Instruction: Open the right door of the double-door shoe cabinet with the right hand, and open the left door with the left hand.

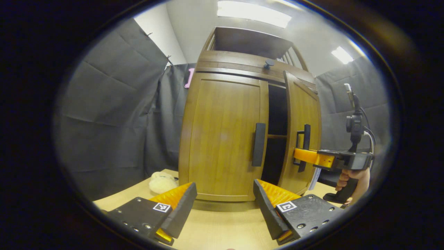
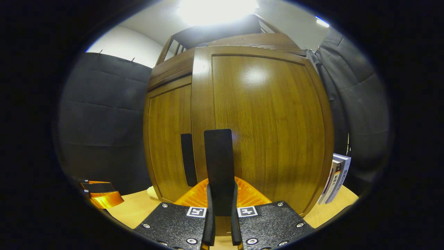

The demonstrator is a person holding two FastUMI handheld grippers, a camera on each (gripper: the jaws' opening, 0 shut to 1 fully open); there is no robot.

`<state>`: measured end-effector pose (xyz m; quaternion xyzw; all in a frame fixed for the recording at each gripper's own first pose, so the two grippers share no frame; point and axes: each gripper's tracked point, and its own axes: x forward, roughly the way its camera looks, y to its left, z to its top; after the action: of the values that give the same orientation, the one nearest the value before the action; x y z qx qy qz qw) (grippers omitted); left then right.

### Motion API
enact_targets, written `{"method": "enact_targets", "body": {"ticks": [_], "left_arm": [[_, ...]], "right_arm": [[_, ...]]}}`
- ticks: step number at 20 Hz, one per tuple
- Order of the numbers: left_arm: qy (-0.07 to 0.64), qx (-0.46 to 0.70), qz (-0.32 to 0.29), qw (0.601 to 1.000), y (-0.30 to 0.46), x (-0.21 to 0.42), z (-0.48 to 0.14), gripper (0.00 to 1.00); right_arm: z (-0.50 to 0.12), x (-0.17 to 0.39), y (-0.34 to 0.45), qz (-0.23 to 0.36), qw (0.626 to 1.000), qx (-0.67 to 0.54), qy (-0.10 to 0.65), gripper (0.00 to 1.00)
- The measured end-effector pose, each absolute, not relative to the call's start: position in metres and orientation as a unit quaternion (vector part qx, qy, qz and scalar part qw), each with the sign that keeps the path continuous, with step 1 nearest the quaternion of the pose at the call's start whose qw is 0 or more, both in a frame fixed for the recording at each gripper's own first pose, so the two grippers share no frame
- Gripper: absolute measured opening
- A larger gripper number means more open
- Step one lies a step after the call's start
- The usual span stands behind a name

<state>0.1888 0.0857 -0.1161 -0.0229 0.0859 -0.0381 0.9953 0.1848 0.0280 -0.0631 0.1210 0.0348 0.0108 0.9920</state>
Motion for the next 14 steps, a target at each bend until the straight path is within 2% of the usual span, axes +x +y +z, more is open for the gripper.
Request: {"method": "enact_targets", "body": {"ticks": [4,5,14], "left_arm": [[0.079,-0.017,-0.039,0.996,0.097,0.204,-0.112,0.94],[0.078,-0.017,-0.04,0.996,0.1,0.206,-0.111,0.98],[0.071,-0.01,-0.046,0.996,0.128,0.235,-0.111,0.98]], "right_arm": [[-0.063,0.166,0.022,0.005,0.992,0.124,0.027,0.18],[-0.061,0.163,0.02,0.002,0.992,0.125,0.025,0.18],[-0.056,0.108,-0.002,-0.026,0.992,0.126,0.01,0.18]]}}
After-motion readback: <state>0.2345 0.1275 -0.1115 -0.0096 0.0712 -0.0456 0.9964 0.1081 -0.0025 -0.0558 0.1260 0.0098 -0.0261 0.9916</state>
